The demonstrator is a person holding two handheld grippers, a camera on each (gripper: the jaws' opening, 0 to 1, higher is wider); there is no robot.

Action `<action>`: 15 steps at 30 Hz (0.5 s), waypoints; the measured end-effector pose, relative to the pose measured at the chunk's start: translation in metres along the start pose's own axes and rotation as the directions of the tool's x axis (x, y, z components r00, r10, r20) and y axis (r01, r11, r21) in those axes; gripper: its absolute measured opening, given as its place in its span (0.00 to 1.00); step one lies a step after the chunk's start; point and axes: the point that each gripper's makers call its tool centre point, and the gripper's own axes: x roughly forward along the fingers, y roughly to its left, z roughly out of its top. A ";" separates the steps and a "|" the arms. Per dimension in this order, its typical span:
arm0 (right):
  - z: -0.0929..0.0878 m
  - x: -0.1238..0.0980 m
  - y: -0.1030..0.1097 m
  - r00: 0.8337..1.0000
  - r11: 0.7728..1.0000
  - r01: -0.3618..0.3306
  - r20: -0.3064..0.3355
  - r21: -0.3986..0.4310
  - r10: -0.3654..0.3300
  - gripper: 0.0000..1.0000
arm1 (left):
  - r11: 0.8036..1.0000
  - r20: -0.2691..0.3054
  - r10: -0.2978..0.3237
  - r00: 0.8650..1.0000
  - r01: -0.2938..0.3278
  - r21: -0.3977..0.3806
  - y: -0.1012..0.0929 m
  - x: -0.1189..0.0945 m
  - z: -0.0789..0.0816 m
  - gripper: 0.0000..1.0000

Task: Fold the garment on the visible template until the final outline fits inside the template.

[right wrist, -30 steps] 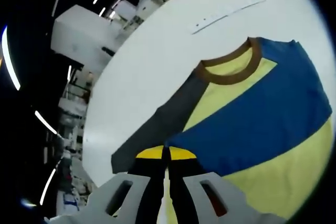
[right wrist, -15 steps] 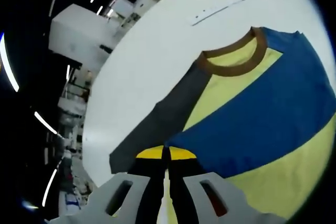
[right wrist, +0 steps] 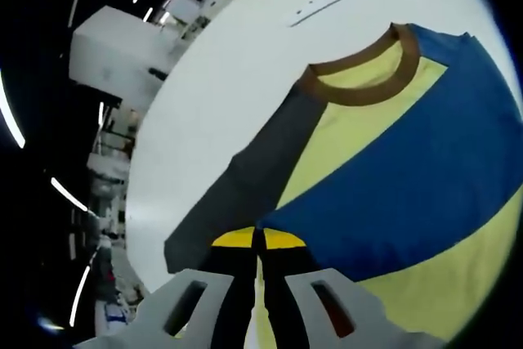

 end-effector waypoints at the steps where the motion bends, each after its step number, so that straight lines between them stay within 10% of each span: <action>1: 0.000 0.002 -0.001 1.000 1.000 0.001 -0.003 0.002 -0.001 0.02 | 1.000 0.000 0.000 1.000 0.000 0.000 0.000 0.000 0.000 0.95; 15: -0.002 0.016 -0.008 1.000 1.000 0.012 -0.024 -0.025 -0.012 0.02 | 1.000 -0.013 -0.008 1.000 0.008 -0.010 0.002 0.006 -0.002 0.96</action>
